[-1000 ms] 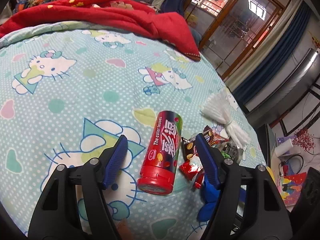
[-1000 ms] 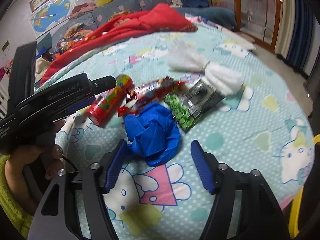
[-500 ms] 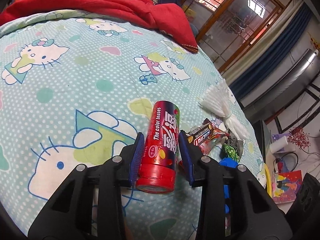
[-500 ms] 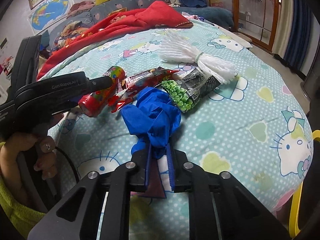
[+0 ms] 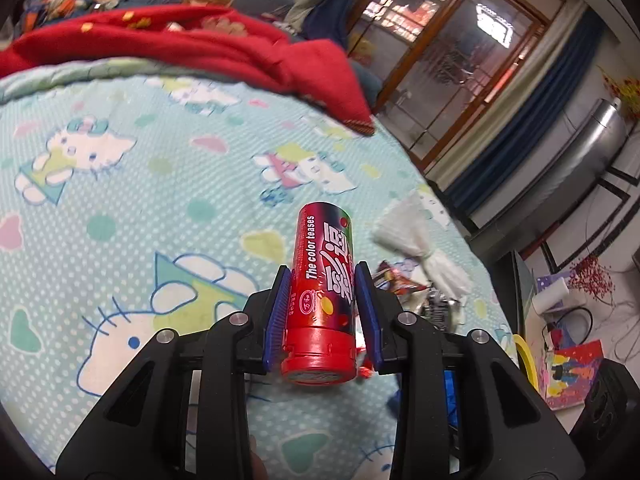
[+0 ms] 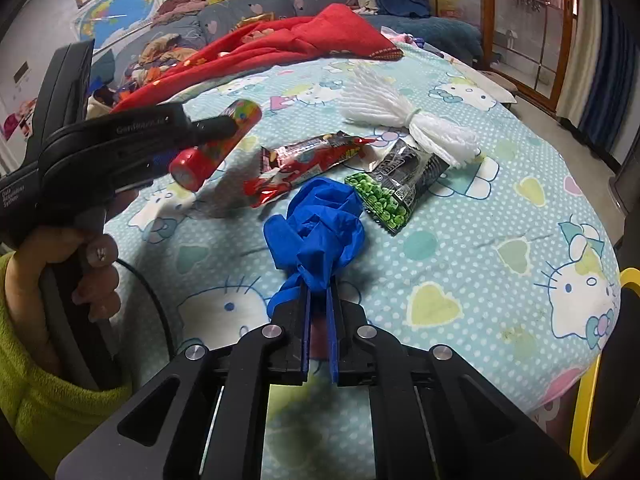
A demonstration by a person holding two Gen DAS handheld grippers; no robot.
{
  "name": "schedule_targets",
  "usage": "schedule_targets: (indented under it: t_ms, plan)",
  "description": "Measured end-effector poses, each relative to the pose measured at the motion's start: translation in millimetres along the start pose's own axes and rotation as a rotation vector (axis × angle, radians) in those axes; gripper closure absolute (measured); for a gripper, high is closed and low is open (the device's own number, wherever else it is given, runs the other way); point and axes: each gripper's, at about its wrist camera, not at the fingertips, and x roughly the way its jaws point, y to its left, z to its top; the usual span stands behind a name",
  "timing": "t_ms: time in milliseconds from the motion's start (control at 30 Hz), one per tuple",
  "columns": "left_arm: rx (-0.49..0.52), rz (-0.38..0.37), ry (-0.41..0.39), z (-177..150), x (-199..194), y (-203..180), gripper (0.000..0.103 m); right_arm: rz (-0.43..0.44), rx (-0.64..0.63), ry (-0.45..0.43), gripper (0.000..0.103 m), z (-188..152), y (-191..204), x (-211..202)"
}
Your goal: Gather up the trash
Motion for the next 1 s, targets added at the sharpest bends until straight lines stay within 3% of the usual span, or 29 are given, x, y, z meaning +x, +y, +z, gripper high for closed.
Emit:
schedule_targets:
  t_ms: [333, 633, 1000]
  plan:
    - [0.06, -0.045, -0.045, 0.4, -16.4, -28.0, 0.078, -0.02, 0.071, -0.053, 0.096, 3.4, -27.5, -30.1]
    - [0.12, -0.124, -0.04, -6.8, -24.0, -61.5, 0.078, -0.043, 0.119, -0.089, 0.096, 4.5, -48.2, -48.6]
    - [0.192, -0.168, -0.036, -17.5, -29.1, -93.8, 0.078, -0.088, 0.185, -0.152, 0.096, 1.9, -79.0, -73.0]
